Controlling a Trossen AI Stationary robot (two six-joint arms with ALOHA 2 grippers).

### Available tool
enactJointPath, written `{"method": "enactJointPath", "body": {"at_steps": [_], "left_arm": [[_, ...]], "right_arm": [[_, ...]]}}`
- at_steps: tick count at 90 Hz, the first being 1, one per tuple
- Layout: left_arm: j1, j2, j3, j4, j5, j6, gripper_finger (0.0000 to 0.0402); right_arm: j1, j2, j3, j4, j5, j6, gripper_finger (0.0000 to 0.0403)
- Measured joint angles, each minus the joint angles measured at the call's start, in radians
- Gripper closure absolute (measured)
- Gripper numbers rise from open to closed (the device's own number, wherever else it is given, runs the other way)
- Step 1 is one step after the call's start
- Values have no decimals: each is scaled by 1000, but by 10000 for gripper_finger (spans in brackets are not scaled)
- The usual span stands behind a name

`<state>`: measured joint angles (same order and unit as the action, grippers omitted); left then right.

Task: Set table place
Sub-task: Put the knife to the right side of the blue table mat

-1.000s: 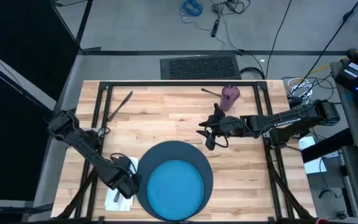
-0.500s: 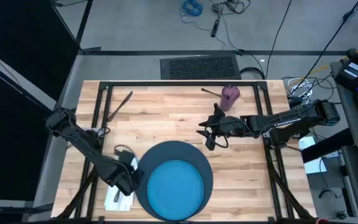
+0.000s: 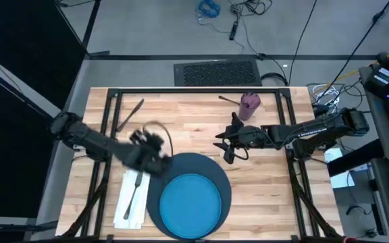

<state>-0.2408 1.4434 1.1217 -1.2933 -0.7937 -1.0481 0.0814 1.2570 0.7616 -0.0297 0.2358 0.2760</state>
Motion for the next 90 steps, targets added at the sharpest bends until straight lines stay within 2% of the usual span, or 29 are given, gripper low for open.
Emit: {"method": "enactJointPath", "body": {"at_steps": [7, 15, 21, 27, 35, 47, 53, 61, 78, 83, 90], "left_arm": [[129, -76, -1, -35, -16, 54, 401], [280, -181, -18, 47, 9, 198, 401], [402, -252, -37, 182, 122, 350, 401], [524, -305, -61, 321, 306, 502, 401], [692, -333, -76, 412, 489, 630, 401], [956, -333, -76, 390, 533, 714, 401], [1051, -326, -76, 352, 559, 746, 401], [1119, -292, -82, 324, 611, 793, 401], [1173, -183, -138, 293, 769, 917, 402], [1185, -139, -145, 284, 735, 971, 402], [1209, -78, -146, 293, 612, 996, 402]], "right_arm": [[0, 0, 0, -3, -5, 0, 259], [0, 0, 0, -14, -5, -10, 259], [0, 0, 0, -27, -5, -32, 259], [-1, 0, 0, -38, -5, -55, 259], [-2, 0, 0, -68, -3, -76, 259], [-2, 0, 0, -91, -3, -86, 259], [-2, 0, 0, -113, -3, -86, 259], [-2, 0, 0, -125, -3, -86, 259], [-9, 0, 0, -114, -3, -84, 259], [-10, 3, 0, -113, -2, -80, 259], [-9, 5, 0, -116, -3, -79, 259]]}}
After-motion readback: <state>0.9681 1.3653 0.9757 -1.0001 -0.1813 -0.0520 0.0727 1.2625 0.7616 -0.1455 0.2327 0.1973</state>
